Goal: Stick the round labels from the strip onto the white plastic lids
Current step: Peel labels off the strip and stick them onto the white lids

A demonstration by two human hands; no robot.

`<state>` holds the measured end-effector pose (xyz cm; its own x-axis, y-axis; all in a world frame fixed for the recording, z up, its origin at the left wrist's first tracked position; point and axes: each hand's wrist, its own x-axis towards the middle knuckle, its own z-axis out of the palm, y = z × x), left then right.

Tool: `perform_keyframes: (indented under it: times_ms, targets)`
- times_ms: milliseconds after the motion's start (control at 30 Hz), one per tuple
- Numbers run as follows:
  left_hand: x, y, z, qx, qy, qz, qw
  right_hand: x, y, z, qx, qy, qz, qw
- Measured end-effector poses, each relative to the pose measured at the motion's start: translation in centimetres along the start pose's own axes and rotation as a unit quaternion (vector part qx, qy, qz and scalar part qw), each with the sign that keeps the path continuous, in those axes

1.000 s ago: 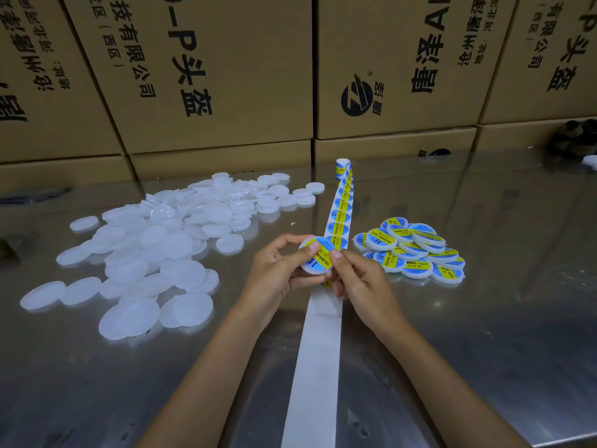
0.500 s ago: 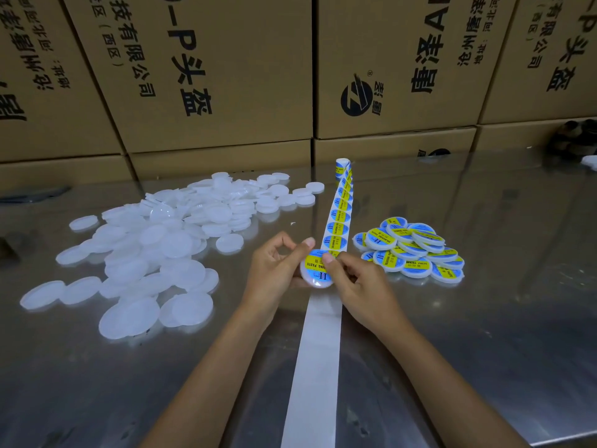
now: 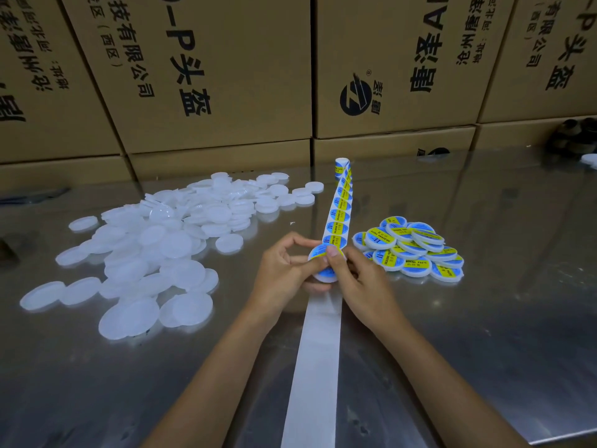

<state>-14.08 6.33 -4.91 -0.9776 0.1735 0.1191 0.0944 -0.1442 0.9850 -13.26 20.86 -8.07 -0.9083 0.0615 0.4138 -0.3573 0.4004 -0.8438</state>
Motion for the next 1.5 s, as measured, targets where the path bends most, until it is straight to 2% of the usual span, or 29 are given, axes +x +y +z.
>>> perform_keyframes:
  times_ms: [100, 233, 333, 667, 733, 800, 900, 967, 1133, 1233, 1300, 1367, 1500]
  targets:
    - [0.1, 0.0, 0.0, -0.017, 0.009, -0.004, 1.000, -0.1, 0.0, 0.0, -0.013, -0.019, 0.006, 1.000]
    - [0.3, -0.2, 0.0, -0.034, 0.042, 0.004, 0.999, 0.2, -0.1, 0.0, -0.027, -0.001, 0.022, 0.999]
    - [0.5, -0.1, -0.2, -0.008, 0.060, 0.015, 0.998, 0.0, 0.0, 0.1, -0.046, -0.021, 0.003, 0.999]
    - [0.6, -0.7, 0.1, -0.004, 0.021, 0.002, 1.000, 0.1, 0.5, 0.3, -0.080, -0.007, 0.010, 0.997]
    - [0.7, -1.0, 0.2, 0.001, 0.009, 0.004, 1.000, 0.5, 0.6, 0.1, -0.050, 0.019, 0.038, 0.998]
    - [0.9, -1.2, 0.0, 0.017, 0.008, 0.007, 1.000, 1.1, 0.8, -0.4, 0.011, 0.072, 0.103, 0.992]
    - [1.2, -1.4, -0.6, 0.012, 0.026, -0.009, 1.000, 1.8, 1.3, -1.7, 0.184, 0.146, 0.218, 0.947]
    - [1.4, -1.6, -0.8, 0.024, 0.039, -0.018, 0.999, 2.3, 1.5, -2.9, 0.266, 0.172, 0.264, 0.911]
    - [1.6, -2.0, -0.9, 0.068, 0.059, -0.014, 0.996, 3.3, 1.5, -4.8, 0.389, 0.188, 0.317, 0.844]
    - [1.8, -2.1, -1.2, 0.106, 0.086, -0.003, 0.991, 3.2, 1.5, -5.1, 0.413, 0.168, 0.315, 0.838]
    - [1.9, -2.2, -1.7, 0.159, 0.111, 0.015, 0.981, 3.0, 1.5, -5.0, 0.400, 0.157, 0.309, 0.848]
    - [2.1, -2.2, -2.6, 0.259, 0.144, 0.048, 0.954, 2.9, 1.5, -4.7, 0.379, 0.150, 0.303, 0.861]
    - [2.7, -2.2, -6.1, 0.503, 0.216, 0.084, 0.832, 2.5, 1.2, -3.8, 0.301, 0.129, 0.281, 0.902]
